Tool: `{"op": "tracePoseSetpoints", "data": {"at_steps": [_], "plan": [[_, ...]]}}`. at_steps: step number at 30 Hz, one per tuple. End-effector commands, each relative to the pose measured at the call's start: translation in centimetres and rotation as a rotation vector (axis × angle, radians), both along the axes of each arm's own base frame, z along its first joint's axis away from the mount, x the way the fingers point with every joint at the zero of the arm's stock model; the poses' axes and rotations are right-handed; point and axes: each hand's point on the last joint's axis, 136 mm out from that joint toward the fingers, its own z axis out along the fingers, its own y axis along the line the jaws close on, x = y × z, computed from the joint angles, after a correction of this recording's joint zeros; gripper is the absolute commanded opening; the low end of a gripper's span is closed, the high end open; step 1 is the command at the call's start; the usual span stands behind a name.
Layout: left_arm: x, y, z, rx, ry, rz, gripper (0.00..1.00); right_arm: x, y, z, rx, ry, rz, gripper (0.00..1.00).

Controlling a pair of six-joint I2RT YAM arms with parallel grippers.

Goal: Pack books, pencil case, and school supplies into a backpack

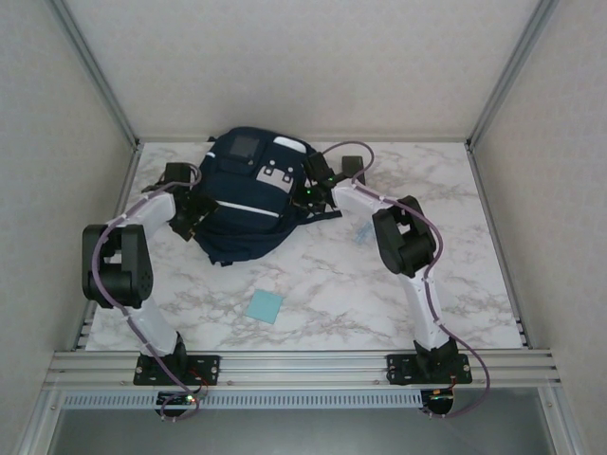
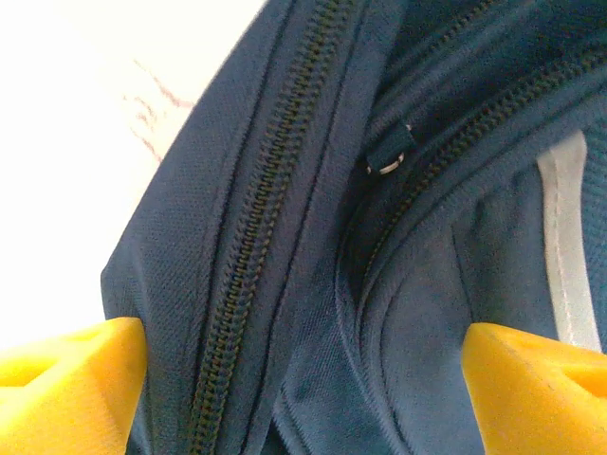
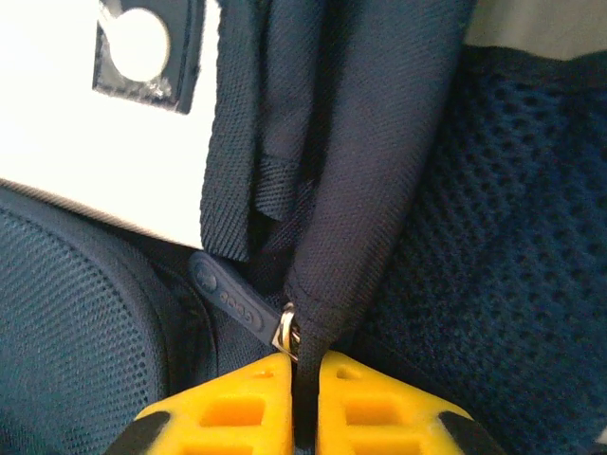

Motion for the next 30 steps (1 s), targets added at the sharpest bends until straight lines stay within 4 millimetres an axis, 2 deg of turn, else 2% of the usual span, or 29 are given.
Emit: {"op": "tracePoseSetpoints", "data": {"at_steps": [1,5,8,10,13,15,19,23,26,28,30], "plan": [[2.5,0.7,1.3,0.012,-0.053,0.006,0.85,-4.9,0.3,-0.3,-0.005,0.128,0.025,0.16],[3.0,1.0,3.1,0.042,-0.090,-0.011,0.85,-4.4,-1.6,2.0,-0.076,0.046,0.028,0.25],[2.8,1.4,4.3,0.081,-0.100,-0.044,0.85,-3.8,-1.9,3.5,-0.118,-0.018,0.091,0.36],[2.3,1.2,5.0,0.085,-0.100,-0.076,0.85,-3.3,-1.8,3.8,-0.169,-0.060,0.160,0.37],[1.2,0.4,5.3,0.056,-0.089,-0.119,0.85,-2.8,-1.6,3.2,-0.252,-0.110,0.307,0.37],[0.3,-0.2,5.2,0.031,-0.081,-0.134,0.85,-2.6,-1.6,2.1,-0.308,-0.134,0.399,0.37],[-1.2,-0.9,4.8,-0.012,-0.067,-0.143,0.85,-1.5,-0.8,1.7,-0.344,-0.221,0.524,0.39],[-1.8,-1.2,4.7,-0.032,-0.059,-0.146,0.85,-0.4,0.0,1.1,-0.358,-0.269,0.574,0.40],[-1.9,-1.4,4.7,-0.046,-0.057,-0.146,0.85,0.2,0.5,-0.1,-0.364,-0.265,0.590,0.43],[-1.9,-1.6,4.6,-0.056,-0.056,-0.147,0.85,0.5,1.2,-0.8,-0.359,-0.264,0.595,0.47],[-1.9,-1.9,4.4,-0.071,-0.050,-0.147,0.85,1.0,1.7,-1.5,-0.374,-0.256,0.578,0.56]]}}
